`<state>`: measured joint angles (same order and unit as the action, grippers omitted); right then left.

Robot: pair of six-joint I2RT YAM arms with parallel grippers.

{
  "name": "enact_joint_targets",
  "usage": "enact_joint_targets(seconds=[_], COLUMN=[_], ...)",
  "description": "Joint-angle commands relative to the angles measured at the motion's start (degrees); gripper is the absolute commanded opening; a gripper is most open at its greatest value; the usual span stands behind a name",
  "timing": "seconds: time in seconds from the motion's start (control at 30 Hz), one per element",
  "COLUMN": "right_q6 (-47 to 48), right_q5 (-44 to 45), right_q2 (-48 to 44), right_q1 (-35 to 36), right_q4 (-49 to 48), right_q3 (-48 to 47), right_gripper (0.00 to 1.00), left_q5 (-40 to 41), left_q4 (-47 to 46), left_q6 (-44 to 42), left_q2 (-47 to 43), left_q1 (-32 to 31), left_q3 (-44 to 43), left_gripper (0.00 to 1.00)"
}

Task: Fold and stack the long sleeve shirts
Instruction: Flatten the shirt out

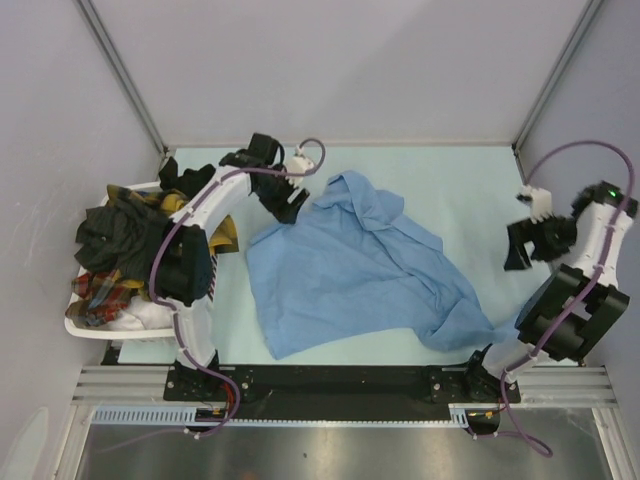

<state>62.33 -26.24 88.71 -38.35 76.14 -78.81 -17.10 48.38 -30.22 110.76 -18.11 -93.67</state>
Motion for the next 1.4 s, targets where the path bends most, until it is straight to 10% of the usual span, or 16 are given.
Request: enact_joint_targets(seconds=[0.0, 0.17, 0.53, 0.63, 0.67, 0.77, 1.0, 1.37], right_q6=[-14.5, -32.1, -47.7, -49.2, -49.3, -49.7, -47.2, -35.0], right_q5=[-11.2, -13.2, -13.6, -14.6, -14.9, -16.0, -17.6, -12.1], right_q2=[3.3, 9.7, 27.4, 29.8, 31.2, 31.8, 23.3, 13.9], right_q1=[14.5, 29.4, 37.4, 37.7, 37.7, 36.4, 29.8, 17.4], right_q4=[-3.2, -20.9, -39.5, -40.1, -39.8, -38.0, -34.0, -25.3], right_q3=[-5.0, -7.3, -11.9, -13.3, -14.5, -15.9, -11.6, -1.4], right_gripper=[0.91, 0.9, 0.86, 0.73, 0.54, 0.0, 0.0, 0.0], left_q5=[-6.4, -11.8, 0.7, 1.4, 0.8, -0.8, -4.0, -11.0], left_q4=[-5.7, -9.2, -18.6, -19.1, -18.3, -17.6, -19.6, -21.7], left_q6=[5.0, 4.7, 3.2, 4.6, 4.8, 6.0, 11.7, 13.1], left_q2=[3.3, 10.4, 18.3, 21.8, 22.6, 24.5, 21.5, 3.7], left_q1=[0.3, -2.2, -10.9, -11.2, -11.2, -11.2, -9.8, -9.2], left_q3=[-12.6, -21.5, -25.5, -28.3, -30.1, -31.8, -31.2, -9.9], left_gripper=[0.8, 0.83, 0.93, 0.93, 0.93, 0.8, 0.0, 0.0])
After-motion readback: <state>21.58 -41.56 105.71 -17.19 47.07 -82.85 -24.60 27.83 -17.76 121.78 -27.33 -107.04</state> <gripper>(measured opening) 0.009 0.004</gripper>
